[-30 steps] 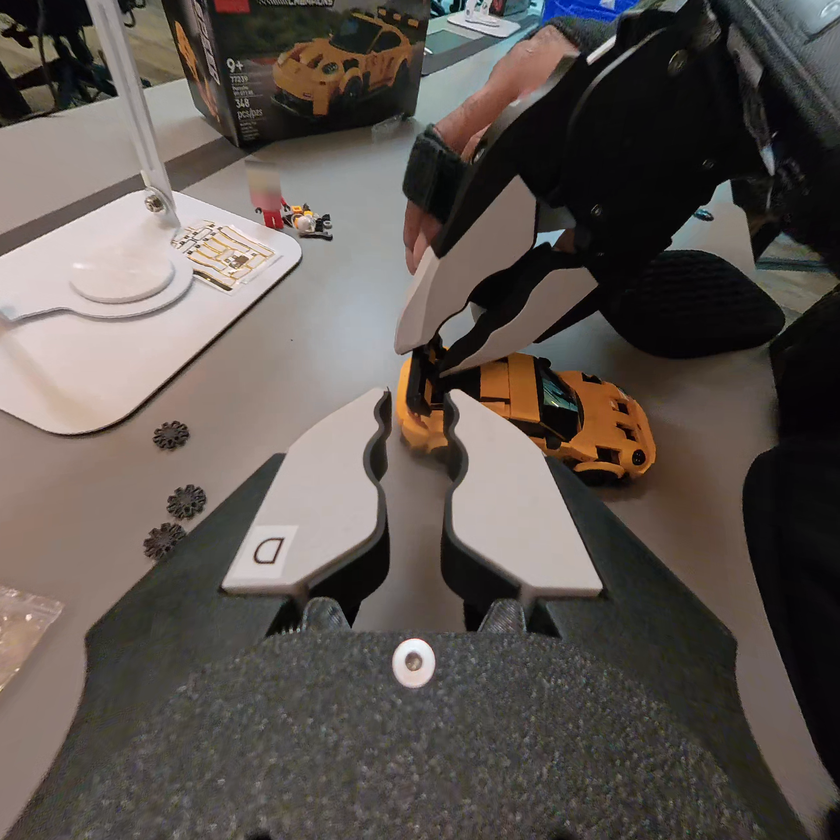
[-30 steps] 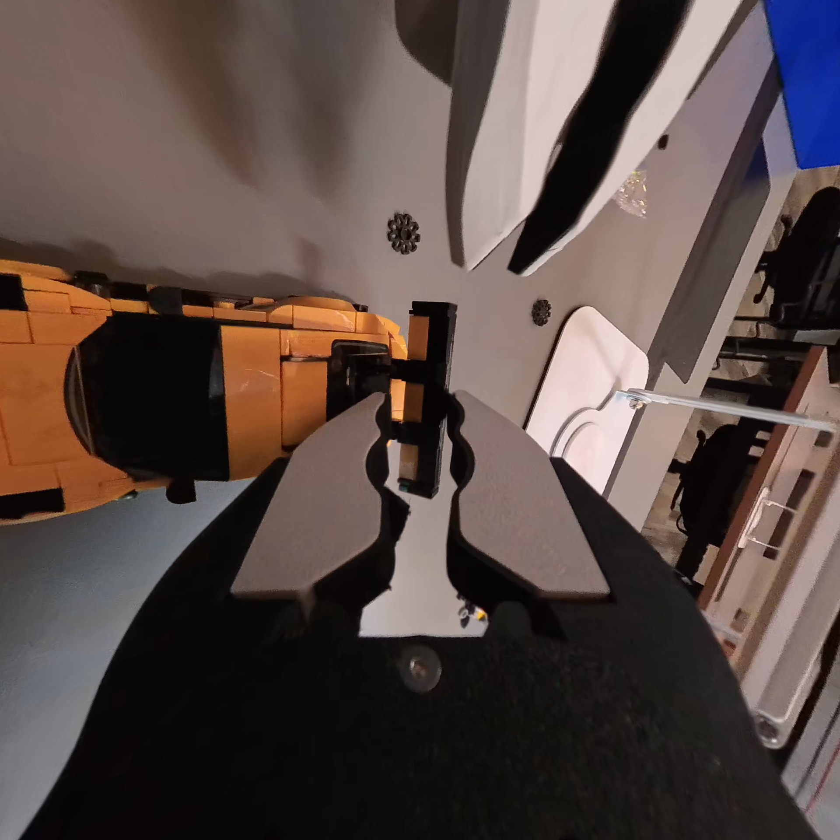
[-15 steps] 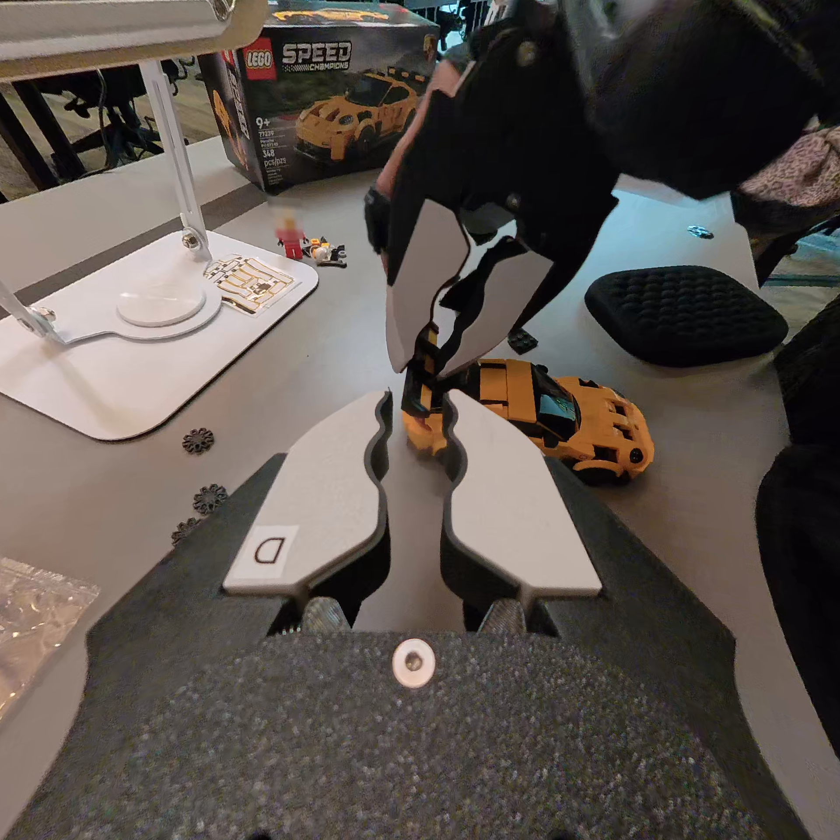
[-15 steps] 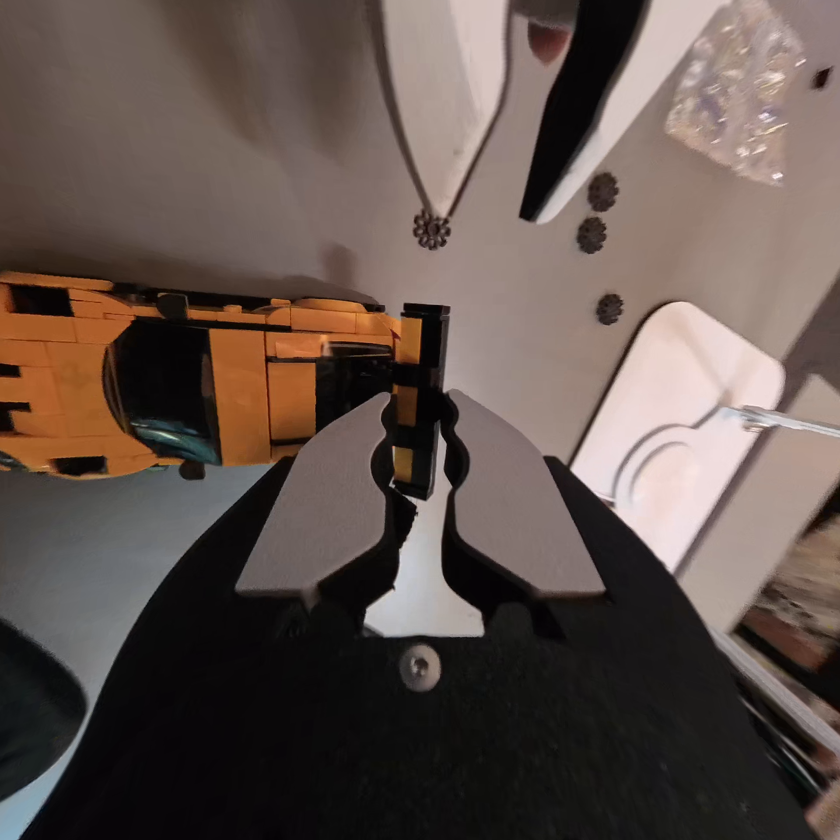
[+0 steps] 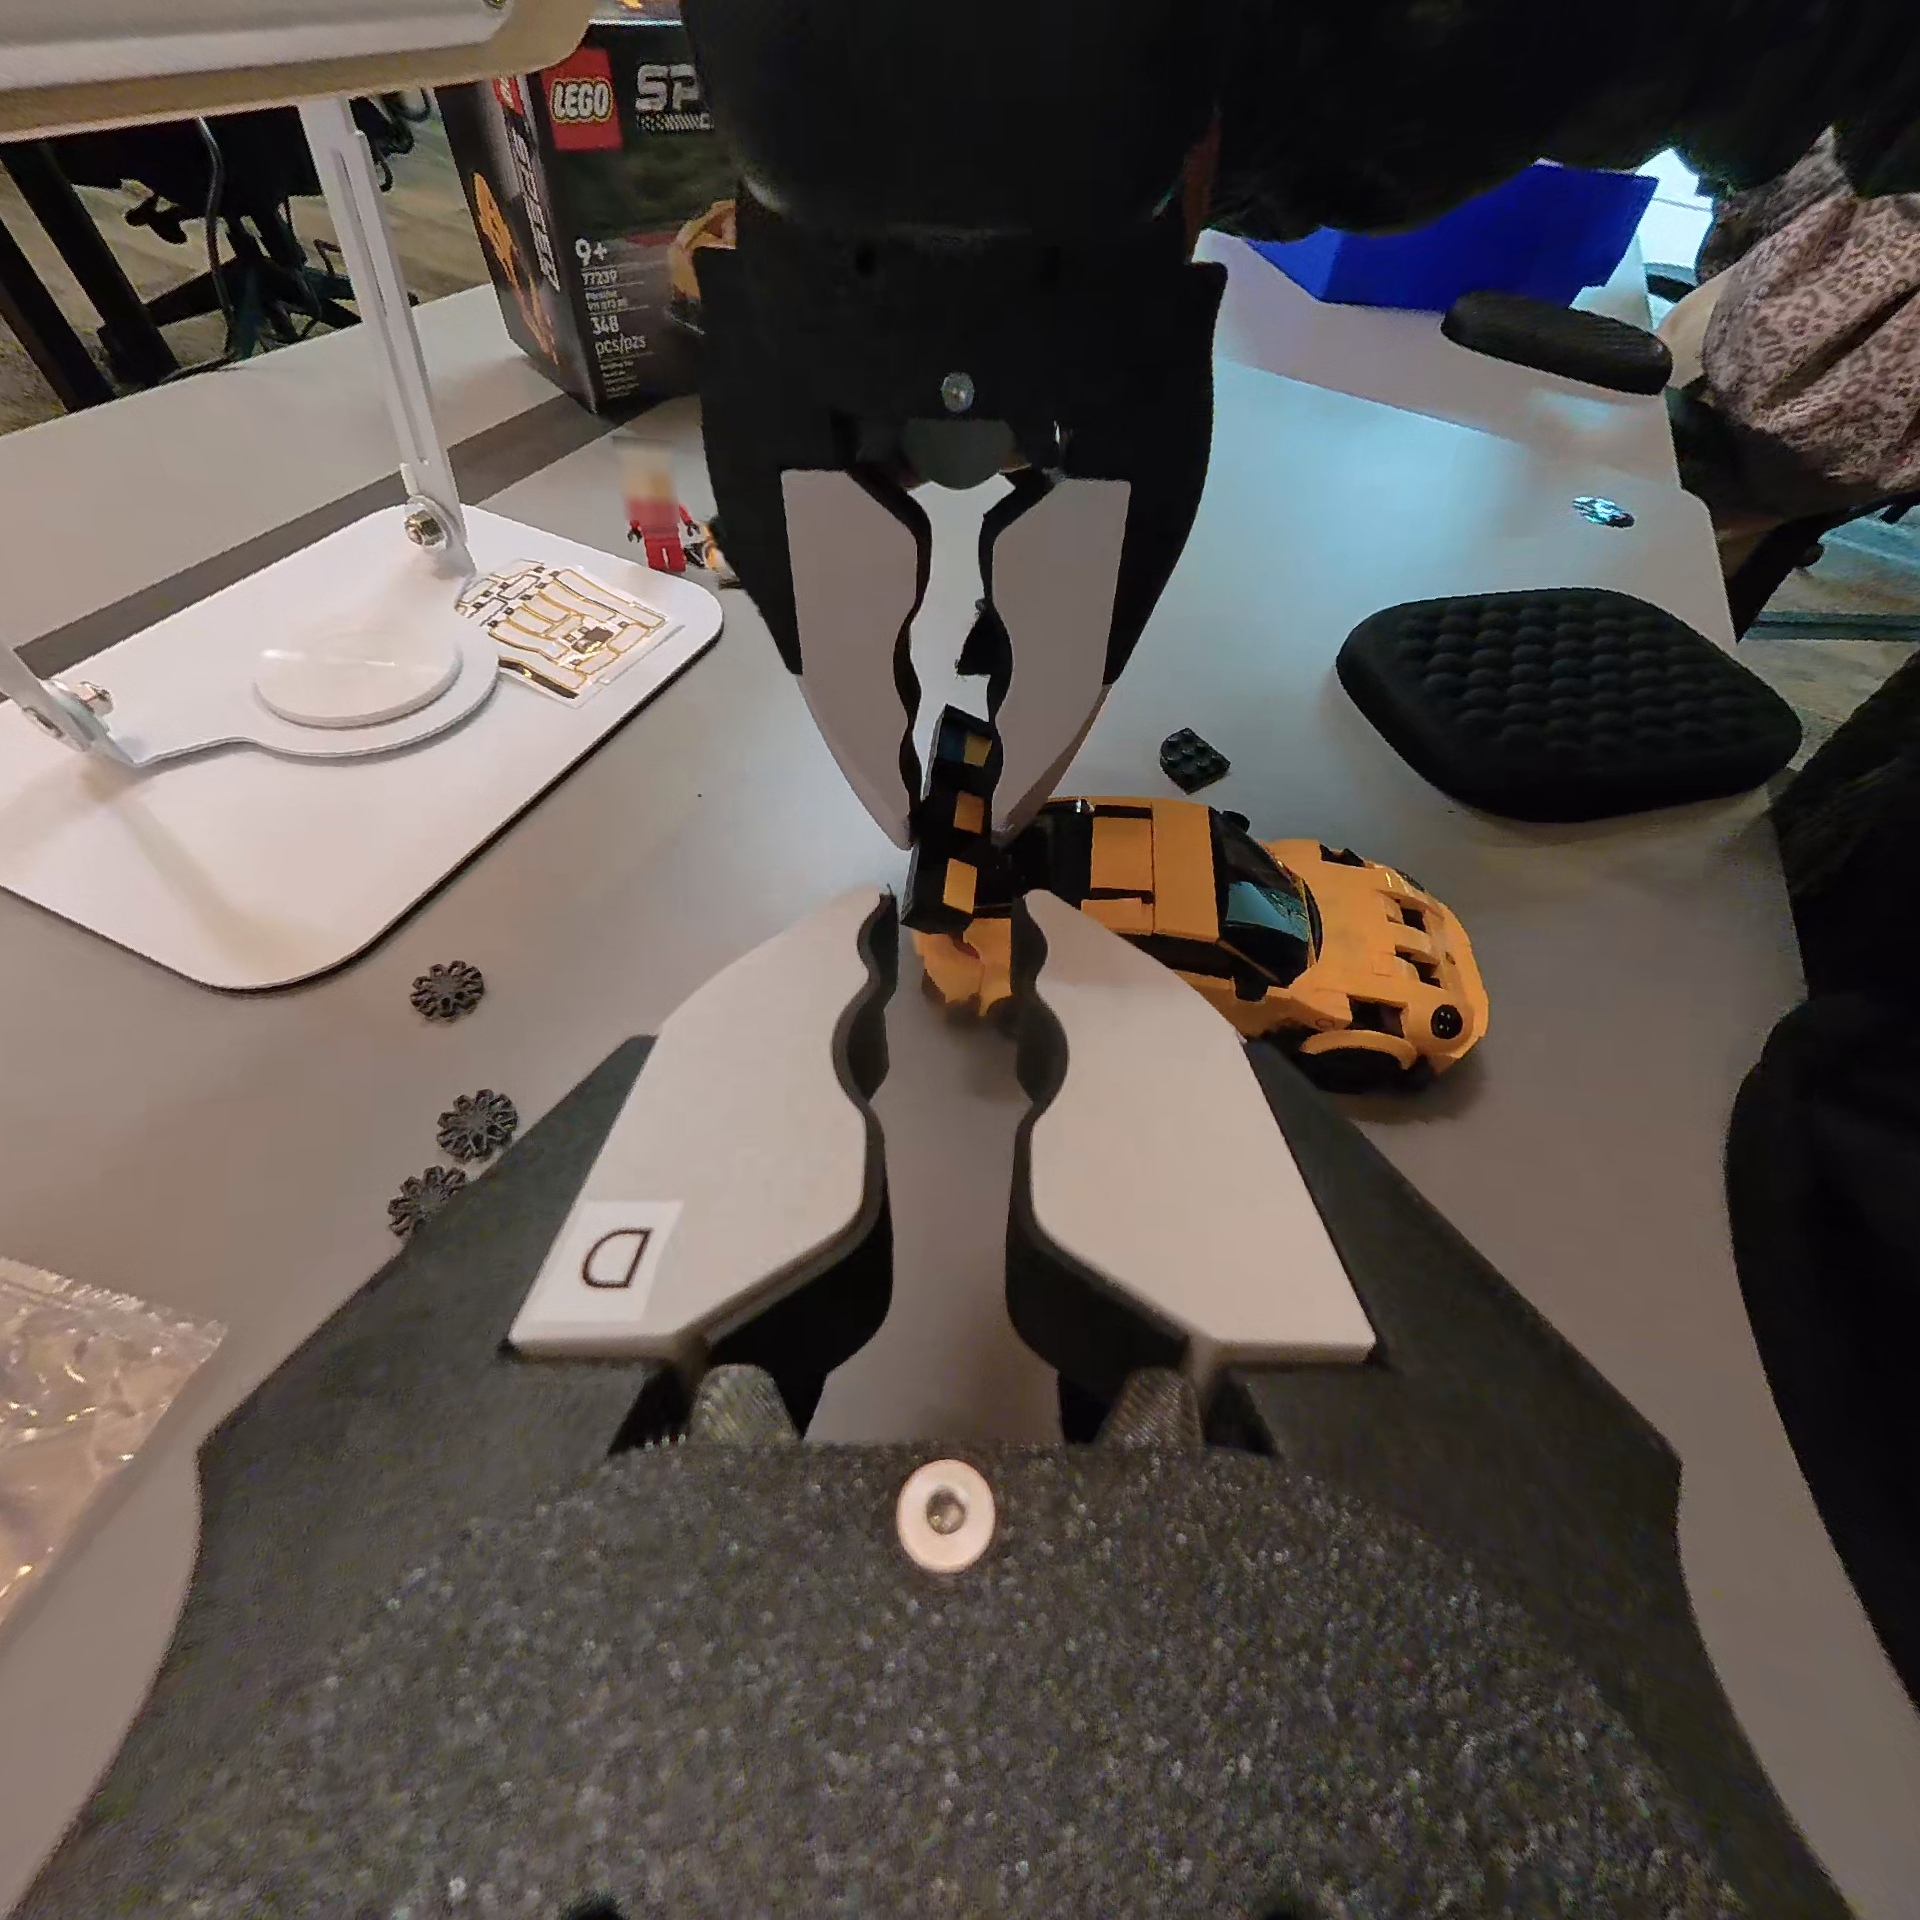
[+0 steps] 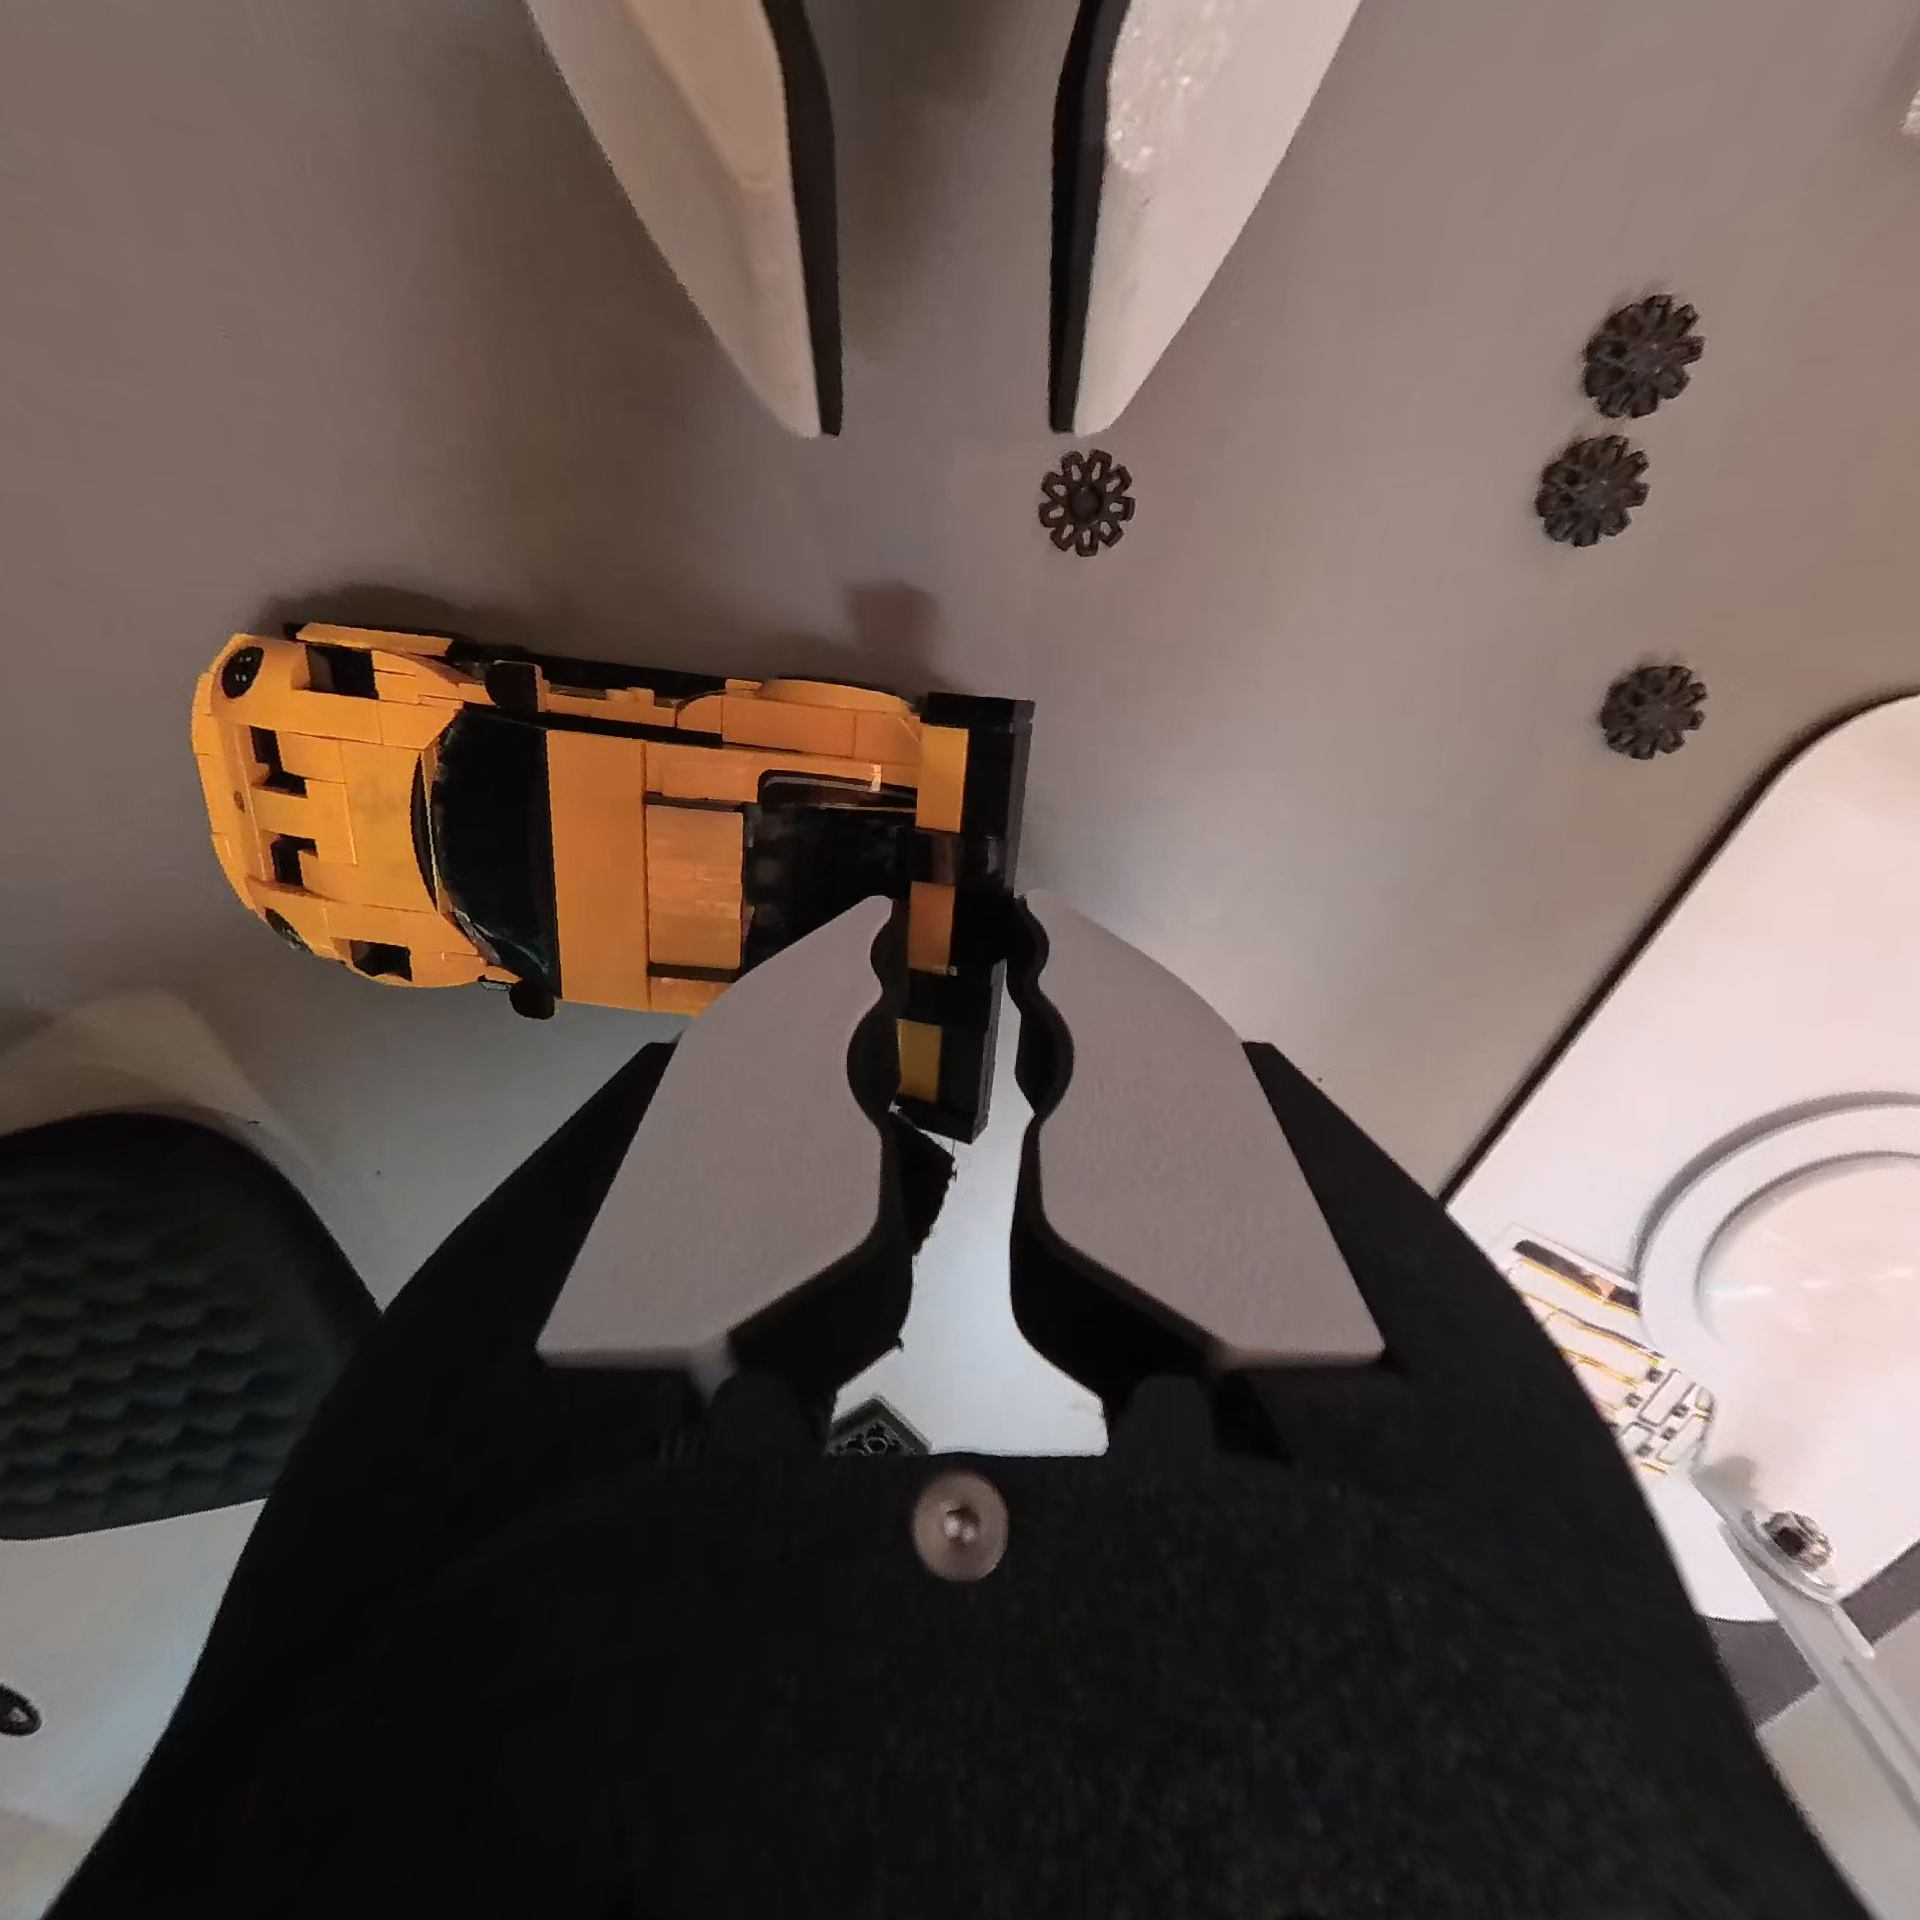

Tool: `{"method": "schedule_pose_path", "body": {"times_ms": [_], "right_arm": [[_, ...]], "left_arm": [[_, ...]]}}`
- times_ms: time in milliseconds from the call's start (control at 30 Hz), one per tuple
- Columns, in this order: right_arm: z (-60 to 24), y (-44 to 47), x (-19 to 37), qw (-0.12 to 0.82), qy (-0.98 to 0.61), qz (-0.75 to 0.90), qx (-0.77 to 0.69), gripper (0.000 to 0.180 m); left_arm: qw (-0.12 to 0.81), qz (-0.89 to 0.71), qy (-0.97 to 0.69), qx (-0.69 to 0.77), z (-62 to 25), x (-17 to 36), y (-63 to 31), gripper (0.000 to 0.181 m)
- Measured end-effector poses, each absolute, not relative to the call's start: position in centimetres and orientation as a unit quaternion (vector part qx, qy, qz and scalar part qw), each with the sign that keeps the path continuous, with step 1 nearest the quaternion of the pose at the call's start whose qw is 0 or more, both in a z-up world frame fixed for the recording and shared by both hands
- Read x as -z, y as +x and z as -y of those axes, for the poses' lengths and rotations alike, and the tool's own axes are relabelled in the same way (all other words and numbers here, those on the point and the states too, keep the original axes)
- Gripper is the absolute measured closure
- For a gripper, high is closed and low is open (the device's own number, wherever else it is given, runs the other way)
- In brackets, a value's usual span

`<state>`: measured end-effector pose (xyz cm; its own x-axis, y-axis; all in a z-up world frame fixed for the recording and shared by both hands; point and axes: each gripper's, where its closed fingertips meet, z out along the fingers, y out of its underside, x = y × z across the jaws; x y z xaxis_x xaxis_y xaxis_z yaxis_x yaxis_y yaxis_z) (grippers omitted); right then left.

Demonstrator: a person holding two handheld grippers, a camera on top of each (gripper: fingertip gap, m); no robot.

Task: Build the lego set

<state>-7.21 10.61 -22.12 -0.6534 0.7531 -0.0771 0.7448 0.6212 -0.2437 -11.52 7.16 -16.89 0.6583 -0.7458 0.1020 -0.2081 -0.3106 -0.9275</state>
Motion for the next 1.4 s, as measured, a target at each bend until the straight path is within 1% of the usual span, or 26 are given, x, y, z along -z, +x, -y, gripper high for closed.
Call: {"method": "schedule_pose_path", "body": {"times_ms": [100,133,167,200,267,333,433,500,533,667,733,833,967,1033,1233,1400], "right_arm": [[-10.7,-7.3,22.1,0.029,-0.420,0.898,-0.124,0.162],[-10.9,-7.4,21.9,0.043,-0.425,0.896,-0.118,0.157],[-11.1,-7.5,21.3,0.063,-0.432,0.892,-0.115,0.148],[-11.2,-7.7,20.3,0.093,-0.444,0.883,-0.120,0.142],[-10.9,-7.4,18.2,0.156,-0.490,0.847,-0.132,0.136],[-9.3,-6.0,17.3,0.195,-0.560,0.788,-0.163,0.129],[-6.4,-3.2,18.3,0.232,-0.672,0.667,-0.222,0.113],[-5.4,-1.6,20.1,0.272,-0.725,0.594,-0.219,0.099],[-4.8,-1.1,20.8,0.291,-0.746,0.559,-0.218,0.096],[-2.7,-1.1,22.4,0.342,-0.791,0.460,-0.215,0.090],[-2.3,-2.0,22.8,0.357,-0.794,0.447,-0.207,0.090],[-3.0,-2.5,24.1,0.370,-0.796,0.452,-0.159,0.088],[-3.5,-2.9,24.8,0.373,-0.802,0.443,-0.145,0.088],[-3.6,-3.0,24.8,0.372,-0.804,0.438,-0.153,0.091],[-4.3,-3.8,24.5,0.381,-0.815,0.398,-0.178,0.091],[-3.1,-4.1,23.9,0.365,-0.810,0.393,-0.240,0.077]], "left_arm": [[0.494,-0.314,-0.765,0.270,-7.2,17.1,-11.4,0.161],[0.493,-0.315,-0.765,0.269,-7.2,17.2,-11.4,0.161],[0.492,-0.316,-0.766,0.267,-7.2,17.3,-11.4,0.161],[0.491,-0.316,-0.767,0.265,-7.2,17.4,-11.5,0.161],[0.491,-0.317,-0.769,0.259,-7.2,17.6,-11.6,0.161],[0.489,-0.318,-0.770,0.256,-7.3,17.7,-11.7,0.161],[0.485,-0.321,-0.773,0.253,-7.4,18.1,-11.6,0.159],[0.481,-0.321,-0.775,0.254,-7.5,18.5,-11.5,0.158],[0.478,-0.321,-0.777,0.254,-7.6,18.7,-11.4,0.158],[0.476,-0.319,-0.781,0.249,-7.8,19.2,-11.3,0.158],[0.481,-0.317,-0.780,0.242,-7.9,19.1,-11.4,0.158],[0.491,-0.315,-0.778,0.235,-8.0,18.8,-11.7,0.158],[0.500,-0.314,-0.778,0.215,-8.1,18.7,-12.4,0.158],[0.502,-0.313,-0.776,0.218,-8.1,18.5,-12.4,0.158],[0.504,-0.324,-0.779,0.185,-8.2,18.7,-12.8,0.158],[0.504,-0.309,-0.784,0.189,-8.6,18.7,-13.5,0.158]]}}
